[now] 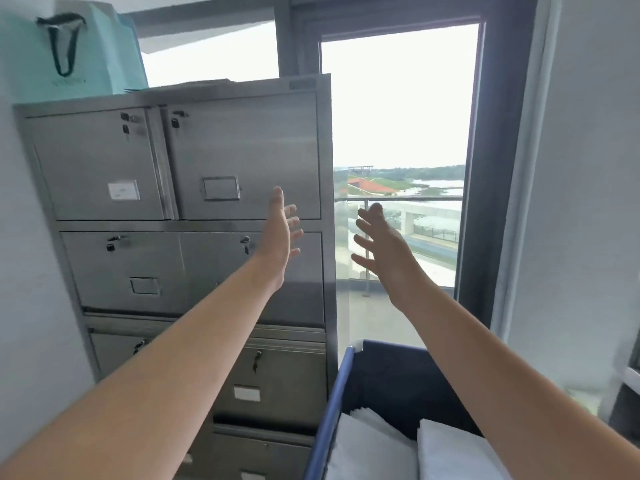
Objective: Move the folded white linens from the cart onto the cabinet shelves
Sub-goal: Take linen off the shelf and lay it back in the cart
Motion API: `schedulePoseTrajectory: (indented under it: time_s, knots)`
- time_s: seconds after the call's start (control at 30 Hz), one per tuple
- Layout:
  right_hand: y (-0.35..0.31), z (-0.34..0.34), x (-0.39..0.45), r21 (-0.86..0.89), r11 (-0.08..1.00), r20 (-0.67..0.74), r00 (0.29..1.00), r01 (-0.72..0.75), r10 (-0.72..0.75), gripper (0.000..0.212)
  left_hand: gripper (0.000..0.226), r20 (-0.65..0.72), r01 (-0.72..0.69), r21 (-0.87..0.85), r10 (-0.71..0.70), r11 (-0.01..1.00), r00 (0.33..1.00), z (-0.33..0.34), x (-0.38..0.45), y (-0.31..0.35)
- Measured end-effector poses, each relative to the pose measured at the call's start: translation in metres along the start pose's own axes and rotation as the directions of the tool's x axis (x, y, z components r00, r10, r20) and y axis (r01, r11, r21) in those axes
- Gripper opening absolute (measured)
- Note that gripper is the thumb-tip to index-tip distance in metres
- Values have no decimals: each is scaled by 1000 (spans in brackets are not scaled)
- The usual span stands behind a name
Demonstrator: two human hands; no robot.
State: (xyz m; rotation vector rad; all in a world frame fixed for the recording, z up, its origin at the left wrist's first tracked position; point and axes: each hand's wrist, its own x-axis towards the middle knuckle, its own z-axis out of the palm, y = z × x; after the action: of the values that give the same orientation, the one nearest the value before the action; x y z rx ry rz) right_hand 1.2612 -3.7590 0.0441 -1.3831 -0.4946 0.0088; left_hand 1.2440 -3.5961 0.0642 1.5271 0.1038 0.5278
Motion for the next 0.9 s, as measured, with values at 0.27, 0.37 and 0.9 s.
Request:
schedulePoseTrajectory:
  time_s: [0.27, 0.37, 0.9]
  knots:
    - [-21, -11, -12, 65, 998, -31, 999, 12, -10, 61, 68, 19, -62, 2, 62, 998, 998, 13, -11, 19]
    - [-26, -14, -16, 83, 997, -40, 999, 11, -7, 62, 68, 31, -68, -9, 68, 998, 997, 17, -13, 22]
    - [-4, 55, -18, 114, 990, 99, 992, -85, 74, 59, 72, -137, -26, 21, 29, 999, 990, -46, -40, 3]
